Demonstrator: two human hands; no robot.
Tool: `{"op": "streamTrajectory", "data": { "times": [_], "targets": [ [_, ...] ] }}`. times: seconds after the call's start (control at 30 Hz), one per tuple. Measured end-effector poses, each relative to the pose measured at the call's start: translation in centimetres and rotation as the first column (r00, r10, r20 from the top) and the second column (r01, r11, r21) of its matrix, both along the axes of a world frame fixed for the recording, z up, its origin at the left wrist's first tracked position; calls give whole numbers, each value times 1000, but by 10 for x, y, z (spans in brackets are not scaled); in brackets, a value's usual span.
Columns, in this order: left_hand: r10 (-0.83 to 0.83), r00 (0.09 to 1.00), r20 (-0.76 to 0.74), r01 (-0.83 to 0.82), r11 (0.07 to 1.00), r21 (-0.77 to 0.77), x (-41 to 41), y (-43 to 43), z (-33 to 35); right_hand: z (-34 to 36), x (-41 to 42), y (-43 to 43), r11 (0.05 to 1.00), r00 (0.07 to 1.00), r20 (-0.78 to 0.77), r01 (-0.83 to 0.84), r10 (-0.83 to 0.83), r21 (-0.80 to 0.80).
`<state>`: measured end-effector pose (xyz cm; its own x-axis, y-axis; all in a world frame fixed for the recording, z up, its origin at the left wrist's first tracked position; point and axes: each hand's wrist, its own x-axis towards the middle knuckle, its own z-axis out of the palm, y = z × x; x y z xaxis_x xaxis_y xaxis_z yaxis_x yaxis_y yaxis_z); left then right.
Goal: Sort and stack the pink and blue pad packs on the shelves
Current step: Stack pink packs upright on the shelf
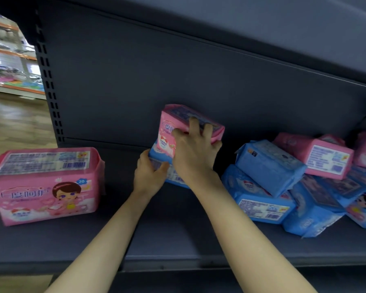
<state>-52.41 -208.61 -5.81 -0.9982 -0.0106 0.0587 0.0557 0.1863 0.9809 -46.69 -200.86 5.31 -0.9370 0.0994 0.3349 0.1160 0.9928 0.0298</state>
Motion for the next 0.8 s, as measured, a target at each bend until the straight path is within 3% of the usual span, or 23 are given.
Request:
{"op": "streamTrajectory", "data": {
  "times": [0.27, 0.5, 0.8],
  "targets": [
    [-215, 975, -50, 209, 973, -99, 22, 51, -4, -5, 5, 51, 991, 990, 51, 132, -132, -5],
    [-245, 969, 14, 244, 955, -169, 29, 69, -2, -8, 7, 66, 995, 992, 73, 100, -98, -30],
    [-315, 948, 50, 319, 939, -132, 36, 74, 7, -15, 19, 60, 995, 997, 76, 8, -1, -98]
  ]
}}
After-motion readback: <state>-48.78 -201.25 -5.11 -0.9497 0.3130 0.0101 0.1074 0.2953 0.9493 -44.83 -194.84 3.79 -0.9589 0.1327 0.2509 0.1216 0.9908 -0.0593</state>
